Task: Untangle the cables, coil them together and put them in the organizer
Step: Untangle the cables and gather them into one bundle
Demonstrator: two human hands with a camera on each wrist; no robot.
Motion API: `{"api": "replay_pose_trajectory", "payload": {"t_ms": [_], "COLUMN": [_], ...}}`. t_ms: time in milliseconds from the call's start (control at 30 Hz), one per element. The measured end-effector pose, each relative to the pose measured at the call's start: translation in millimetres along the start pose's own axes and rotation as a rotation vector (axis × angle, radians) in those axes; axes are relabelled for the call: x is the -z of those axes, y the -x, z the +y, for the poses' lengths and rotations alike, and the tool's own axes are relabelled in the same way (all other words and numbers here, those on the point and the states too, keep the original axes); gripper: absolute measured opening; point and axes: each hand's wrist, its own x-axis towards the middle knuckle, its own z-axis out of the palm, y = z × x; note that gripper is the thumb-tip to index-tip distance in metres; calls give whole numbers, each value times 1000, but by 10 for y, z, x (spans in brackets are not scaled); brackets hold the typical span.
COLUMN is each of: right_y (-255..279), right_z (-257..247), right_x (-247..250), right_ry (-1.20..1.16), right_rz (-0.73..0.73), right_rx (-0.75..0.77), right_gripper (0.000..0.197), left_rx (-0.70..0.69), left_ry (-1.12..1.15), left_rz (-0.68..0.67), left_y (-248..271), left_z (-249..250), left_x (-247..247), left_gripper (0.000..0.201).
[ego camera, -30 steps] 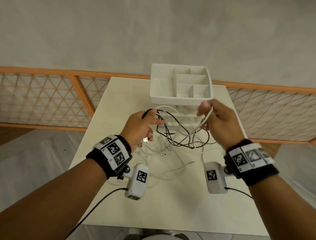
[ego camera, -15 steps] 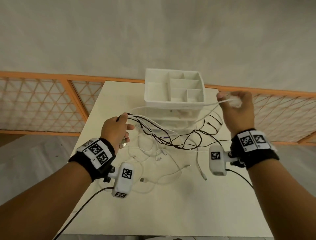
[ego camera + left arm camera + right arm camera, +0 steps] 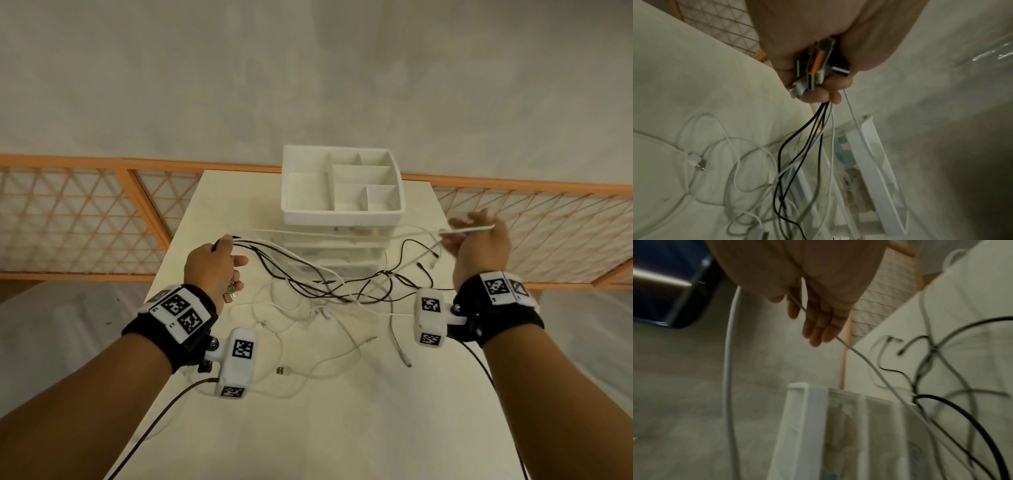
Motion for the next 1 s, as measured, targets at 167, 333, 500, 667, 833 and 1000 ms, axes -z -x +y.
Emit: {"api": "replay_pose_trajectory", "payload": {"t_ms": [167,333,500,667,833,1000], "right_y": [7,271,235,35,284,345], "right_z": [-345,-354,-310,-186,-233,42], "right_x": [-128,-323,-289,-157,-254,-157], "right_ry": [249,338,708,971,726,1068], "right_rz": [-124,-504,-358,-254,-462,-561], "right_rx": [315,182,716,800,586,490], "right_gripper": [47,49,47,49,49,53], "left_rx": [32,-10,-78,-95,-99,-145], "left_ry": [-56,-63,20,-19,15,185], "left_rz": [-8,-53,13,-3,-49,11], "left_y": [-53,38,-16,-38,30,33], "left_z": [-40,2,52,31,22,198], "left_x": [38,-89,-106,-55,-203,-198], "left_gripper": [29,26,30,30,29,24]}}
